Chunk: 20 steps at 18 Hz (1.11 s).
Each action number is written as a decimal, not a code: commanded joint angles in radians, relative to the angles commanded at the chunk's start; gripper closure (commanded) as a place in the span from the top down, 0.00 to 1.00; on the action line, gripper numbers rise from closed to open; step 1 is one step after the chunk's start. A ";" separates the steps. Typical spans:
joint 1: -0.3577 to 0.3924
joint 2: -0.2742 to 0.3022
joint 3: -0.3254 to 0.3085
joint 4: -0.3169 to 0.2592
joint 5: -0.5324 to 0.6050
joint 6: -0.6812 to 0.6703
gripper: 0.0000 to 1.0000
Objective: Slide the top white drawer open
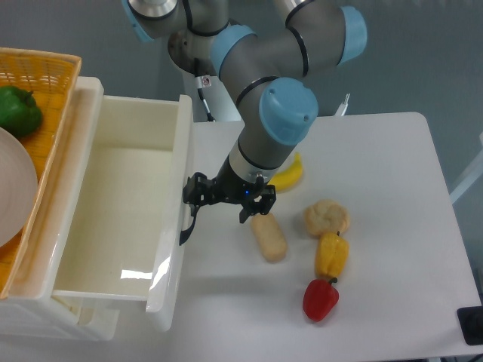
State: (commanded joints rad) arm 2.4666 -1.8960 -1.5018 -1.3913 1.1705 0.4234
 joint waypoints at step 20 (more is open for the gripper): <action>0.055 0.040 -0.003 0.009 0.173 0.325 1.00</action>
State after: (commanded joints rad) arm 2.5218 -1.8561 -1.5048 -1.3821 1.3438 0.7485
